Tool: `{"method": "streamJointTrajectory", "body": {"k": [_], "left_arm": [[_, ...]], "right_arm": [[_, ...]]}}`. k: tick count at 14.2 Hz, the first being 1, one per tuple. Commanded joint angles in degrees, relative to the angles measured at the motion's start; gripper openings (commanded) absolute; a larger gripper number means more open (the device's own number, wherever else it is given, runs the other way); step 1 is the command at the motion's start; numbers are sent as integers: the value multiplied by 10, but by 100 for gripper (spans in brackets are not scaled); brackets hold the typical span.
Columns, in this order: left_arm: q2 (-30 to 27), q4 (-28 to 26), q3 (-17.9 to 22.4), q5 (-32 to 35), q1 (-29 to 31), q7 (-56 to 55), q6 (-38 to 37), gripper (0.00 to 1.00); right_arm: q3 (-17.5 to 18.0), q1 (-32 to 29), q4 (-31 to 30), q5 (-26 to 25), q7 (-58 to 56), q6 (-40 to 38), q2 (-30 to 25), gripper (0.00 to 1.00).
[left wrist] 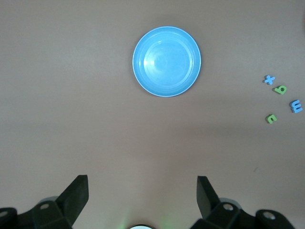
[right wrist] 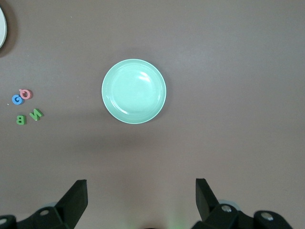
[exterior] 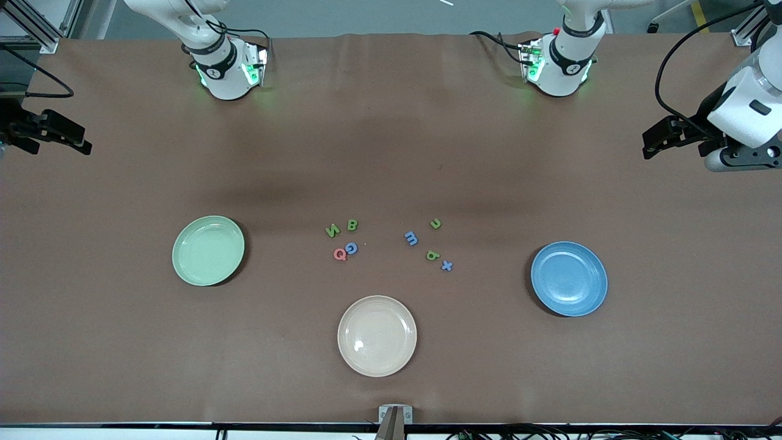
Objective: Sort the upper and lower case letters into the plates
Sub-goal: 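Reach the left gripper toward the blue x letter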
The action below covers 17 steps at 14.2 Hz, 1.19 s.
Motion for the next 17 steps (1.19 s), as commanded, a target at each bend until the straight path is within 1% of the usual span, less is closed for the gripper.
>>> {"method": "streamJointTrajectory", "body": {"k": [1, 5, 7, 8, 10, 12, 13, 14, 16, 17], "left_arm": [[7, 17, -1, 0, 2, 1, -10, 100], [15, 30, -1, 4, -3, 1, -10, 100], [31, 33, -2, 4, 0, 4, -10, 100], [58, 38, -1, 5, -3, 3, -9, 100], [74, 48, -1, 6, 0, 2, -6, 100], [114, 51, -5, 39, -10, -8, -1, 100], [118, 51, -6, 39, -13, -14, 10, 100], [122, 43, -9, 38, -19, -33, 45, 100], [132, 27, -11, 36, -23, -50, 78, 100], [133, 6, -16, 26, -24, -63, 110, 99]], "right_arm": [[3, -4, -22, -1, -7, 3, -20, 100], [3, -5, -22, -1, -7, 3, -20, 100], [3, -6, -22, -1, -7, 3, -20, 100], [3, -6, -24, -1, -7, 3, -20, 100], [3, -6, -26, -1, -7, 3, -21, 100], [3, -6, -26, -1, -7, 3, -21, 100], [3, -6, -26, -1, -7, 3, -21, 100], [3, -6, -26, -1, -7, 3, -21, 100], [3, -6, -26, -1, -7, 3, -21, 100], [3, -6, -26, -1, -7, 3, -20, 100]]}}
